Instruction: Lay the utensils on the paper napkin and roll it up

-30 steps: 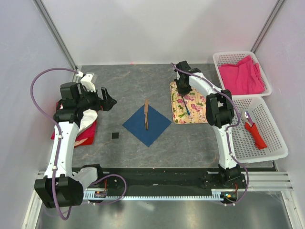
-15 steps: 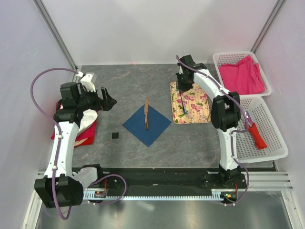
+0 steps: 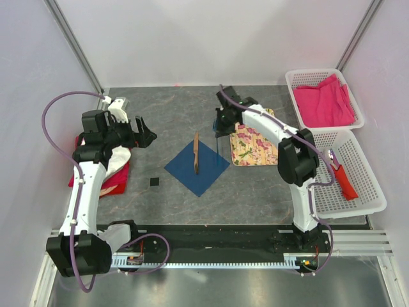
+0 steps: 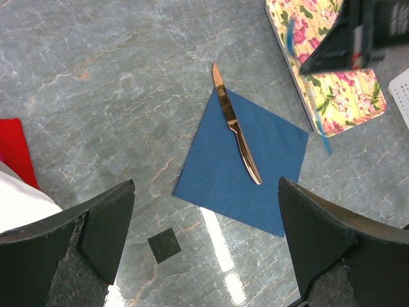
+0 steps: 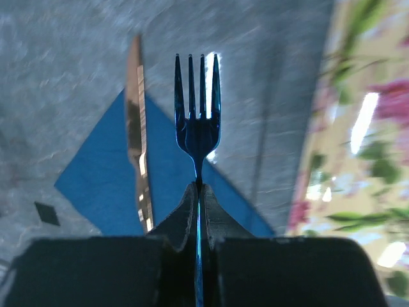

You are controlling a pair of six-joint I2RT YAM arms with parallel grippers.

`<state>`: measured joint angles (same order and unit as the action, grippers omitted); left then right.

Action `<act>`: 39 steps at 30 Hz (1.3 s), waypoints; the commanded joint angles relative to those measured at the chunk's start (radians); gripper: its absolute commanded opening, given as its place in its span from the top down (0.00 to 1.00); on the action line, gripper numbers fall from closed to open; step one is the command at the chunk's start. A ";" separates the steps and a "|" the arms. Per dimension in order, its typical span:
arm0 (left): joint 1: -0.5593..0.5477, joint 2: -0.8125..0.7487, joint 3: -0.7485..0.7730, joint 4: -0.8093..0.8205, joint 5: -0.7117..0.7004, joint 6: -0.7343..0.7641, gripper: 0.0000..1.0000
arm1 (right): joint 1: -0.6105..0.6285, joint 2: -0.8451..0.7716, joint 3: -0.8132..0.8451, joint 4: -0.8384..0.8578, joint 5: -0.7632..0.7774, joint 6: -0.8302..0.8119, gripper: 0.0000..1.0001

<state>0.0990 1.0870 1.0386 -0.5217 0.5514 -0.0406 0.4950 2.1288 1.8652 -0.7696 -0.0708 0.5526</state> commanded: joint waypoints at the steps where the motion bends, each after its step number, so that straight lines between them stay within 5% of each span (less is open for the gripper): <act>1: 0.004 -0.004 -0.009 0.032 -0.004 -0.036 0.00 | 0.069 -0.010 -0.018 0.073 0.014 0.127 1.00; 39: 0.005 0.021 -0.061 0.071 0.010 -0.039 0.00 | 0.169 0.197 0.092 0.170 0.028 0.153 1.00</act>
<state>0.0990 1.1046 0.9821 -0.4911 0.5518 -0.0635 0.6582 2.3104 1.9095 -0.6216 -0.0521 0.7116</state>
